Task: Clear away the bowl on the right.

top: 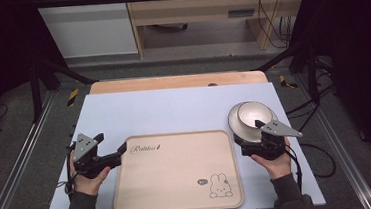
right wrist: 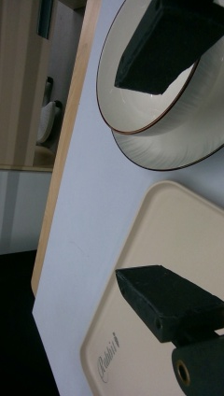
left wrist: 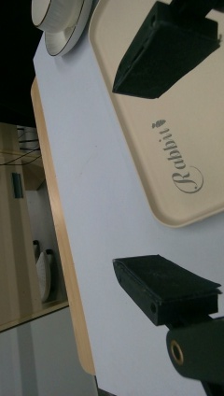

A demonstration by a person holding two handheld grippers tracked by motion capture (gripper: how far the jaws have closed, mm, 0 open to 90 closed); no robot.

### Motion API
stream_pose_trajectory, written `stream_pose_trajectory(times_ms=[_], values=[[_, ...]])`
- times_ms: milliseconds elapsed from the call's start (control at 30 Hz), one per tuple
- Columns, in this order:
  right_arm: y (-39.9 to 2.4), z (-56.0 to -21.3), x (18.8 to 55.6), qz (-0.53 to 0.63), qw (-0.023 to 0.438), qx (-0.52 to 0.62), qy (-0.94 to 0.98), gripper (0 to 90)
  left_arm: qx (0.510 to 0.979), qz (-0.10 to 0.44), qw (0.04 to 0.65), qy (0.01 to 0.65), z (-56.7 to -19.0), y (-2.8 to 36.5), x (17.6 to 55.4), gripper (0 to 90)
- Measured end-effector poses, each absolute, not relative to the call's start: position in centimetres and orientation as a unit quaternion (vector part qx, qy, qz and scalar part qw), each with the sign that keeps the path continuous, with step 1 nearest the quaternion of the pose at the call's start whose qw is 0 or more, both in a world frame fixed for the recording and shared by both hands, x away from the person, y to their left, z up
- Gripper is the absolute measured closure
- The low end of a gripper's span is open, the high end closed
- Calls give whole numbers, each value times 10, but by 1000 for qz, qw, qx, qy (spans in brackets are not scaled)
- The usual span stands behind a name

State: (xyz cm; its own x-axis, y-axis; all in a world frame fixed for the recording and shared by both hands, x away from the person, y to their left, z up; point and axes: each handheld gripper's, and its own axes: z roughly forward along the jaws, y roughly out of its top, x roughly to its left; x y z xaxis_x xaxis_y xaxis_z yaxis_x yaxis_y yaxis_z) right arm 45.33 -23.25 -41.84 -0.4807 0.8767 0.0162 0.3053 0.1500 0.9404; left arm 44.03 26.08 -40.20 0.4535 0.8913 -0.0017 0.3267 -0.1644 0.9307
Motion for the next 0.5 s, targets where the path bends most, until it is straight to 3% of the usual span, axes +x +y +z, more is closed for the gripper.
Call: stream_pose_trajectory(times_ms=[500], values=[[-233,-410,450,501,289,424,697,90,701,294,475,443,-407,263,443,137]])
